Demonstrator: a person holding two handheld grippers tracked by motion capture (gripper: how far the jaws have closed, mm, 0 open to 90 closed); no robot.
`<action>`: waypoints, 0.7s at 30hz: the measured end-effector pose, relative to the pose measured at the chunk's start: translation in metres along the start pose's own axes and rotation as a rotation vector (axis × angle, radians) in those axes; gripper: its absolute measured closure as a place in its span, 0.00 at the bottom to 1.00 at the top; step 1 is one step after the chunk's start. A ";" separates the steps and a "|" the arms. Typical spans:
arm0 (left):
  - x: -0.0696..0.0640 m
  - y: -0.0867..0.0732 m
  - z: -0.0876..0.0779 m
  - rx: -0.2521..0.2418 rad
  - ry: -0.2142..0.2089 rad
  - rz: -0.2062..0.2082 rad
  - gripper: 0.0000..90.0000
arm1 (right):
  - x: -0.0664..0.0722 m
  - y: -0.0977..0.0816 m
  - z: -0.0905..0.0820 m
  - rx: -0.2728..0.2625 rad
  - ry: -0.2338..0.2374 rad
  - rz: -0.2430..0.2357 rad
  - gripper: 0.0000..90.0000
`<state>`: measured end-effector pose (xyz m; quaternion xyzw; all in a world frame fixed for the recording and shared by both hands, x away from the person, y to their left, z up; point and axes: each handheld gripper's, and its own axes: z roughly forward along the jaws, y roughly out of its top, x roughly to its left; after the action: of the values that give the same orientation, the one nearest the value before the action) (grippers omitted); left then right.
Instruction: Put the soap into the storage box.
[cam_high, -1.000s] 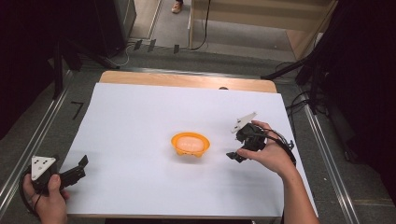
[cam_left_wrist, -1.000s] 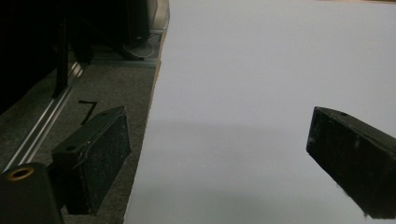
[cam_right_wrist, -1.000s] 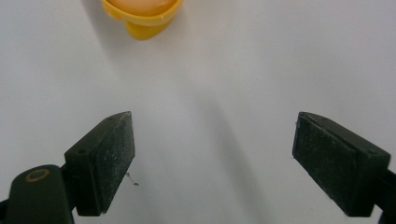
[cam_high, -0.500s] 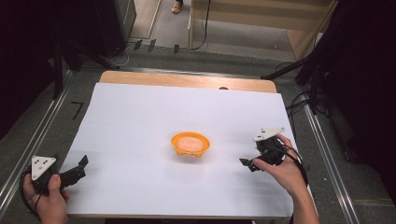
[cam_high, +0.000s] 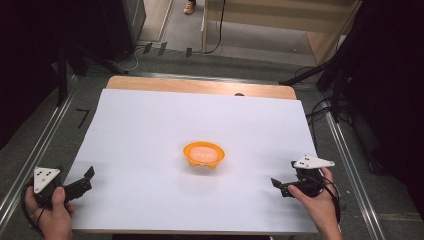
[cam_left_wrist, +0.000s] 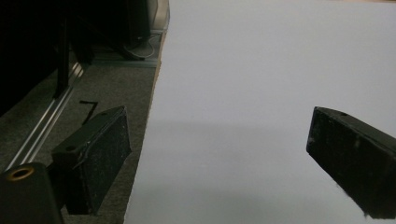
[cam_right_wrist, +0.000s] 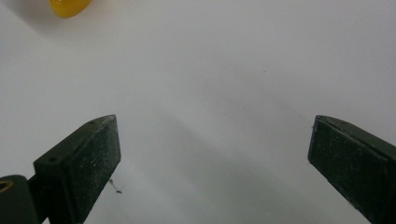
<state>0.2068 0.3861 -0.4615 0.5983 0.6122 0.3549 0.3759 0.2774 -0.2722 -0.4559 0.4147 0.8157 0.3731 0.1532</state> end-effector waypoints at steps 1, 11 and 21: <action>0.000 0.000 0.000 0.000 0.001 0.001 0.08 | -0.001 -0.005 -0.001 -0.012 0.001 0.015 0.03; 0.000 0.000 0.000 0.000 -0.001 -0.001 0.08 | -0.014 -0.046 -0.020 -0.133 -0.057 0.109 0.02; 0.001 0.000 0.000 -0.001 -0.005 -0.011 0.08 | -0.028 -0.079 -0.047 -0.276 -0.130 0.228 0.02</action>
<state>0.2065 0.3871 -0.4614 0.5955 0.6144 0.3518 0.3797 0.2237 -0.3470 -0.4845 0.5027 0.6930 0.4688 0.2174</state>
